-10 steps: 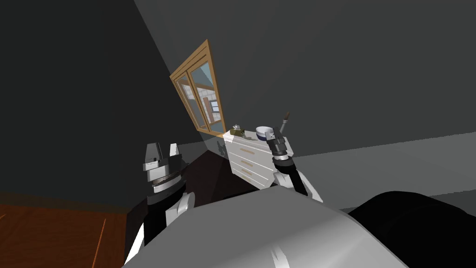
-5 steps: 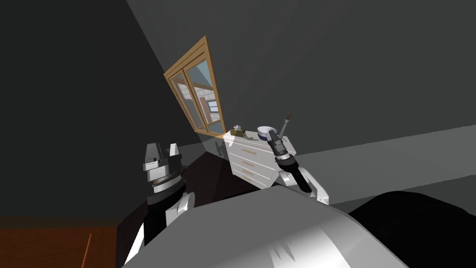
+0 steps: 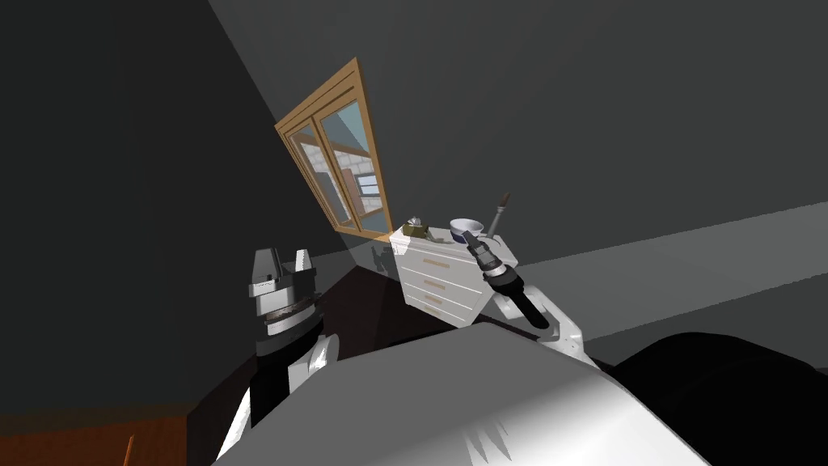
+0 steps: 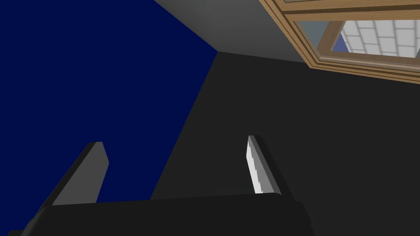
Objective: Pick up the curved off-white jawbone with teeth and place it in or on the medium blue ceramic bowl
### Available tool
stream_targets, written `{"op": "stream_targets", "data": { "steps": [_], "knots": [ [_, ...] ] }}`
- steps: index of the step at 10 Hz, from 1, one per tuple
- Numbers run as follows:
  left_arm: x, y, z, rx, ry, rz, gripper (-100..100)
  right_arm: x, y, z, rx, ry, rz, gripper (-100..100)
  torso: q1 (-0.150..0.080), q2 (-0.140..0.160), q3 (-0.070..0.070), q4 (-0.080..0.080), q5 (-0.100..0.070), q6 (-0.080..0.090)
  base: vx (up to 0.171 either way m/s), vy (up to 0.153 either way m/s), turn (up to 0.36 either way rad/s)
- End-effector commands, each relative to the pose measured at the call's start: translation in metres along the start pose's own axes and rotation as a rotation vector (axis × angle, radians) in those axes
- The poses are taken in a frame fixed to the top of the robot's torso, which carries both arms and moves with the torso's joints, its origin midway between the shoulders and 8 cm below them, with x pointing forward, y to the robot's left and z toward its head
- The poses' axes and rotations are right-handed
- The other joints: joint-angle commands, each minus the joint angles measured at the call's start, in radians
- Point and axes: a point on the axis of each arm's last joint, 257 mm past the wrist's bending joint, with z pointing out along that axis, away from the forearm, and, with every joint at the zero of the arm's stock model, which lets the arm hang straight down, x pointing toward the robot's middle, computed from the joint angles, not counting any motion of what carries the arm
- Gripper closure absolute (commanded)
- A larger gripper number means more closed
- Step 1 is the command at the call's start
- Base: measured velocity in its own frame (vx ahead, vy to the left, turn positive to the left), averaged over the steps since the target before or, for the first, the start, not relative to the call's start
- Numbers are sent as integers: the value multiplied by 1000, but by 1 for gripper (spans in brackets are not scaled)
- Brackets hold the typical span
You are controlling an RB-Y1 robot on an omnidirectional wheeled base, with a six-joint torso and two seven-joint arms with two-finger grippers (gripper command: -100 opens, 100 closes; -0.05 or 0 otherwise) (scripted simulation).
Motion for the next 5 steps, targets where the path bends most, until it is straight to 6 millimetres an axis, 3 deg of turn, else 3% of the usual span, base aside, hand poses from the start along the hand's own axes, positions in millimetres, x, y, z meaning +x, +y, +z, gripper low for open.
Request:
{"op": "stream_targets", "data": {
  "steps": [1,5],
  "knots": [
    [0,0,0,0,0,0,0,2,-4,-1,-4,36,-36,-100,0,0,0,0,0,0,20,72,-67],
    [0,0,0,0,0,0,0,6,-22,-7,-7,155,-163,-100,0,0,0,0,0,0,15,88,-91]
  ]
}}
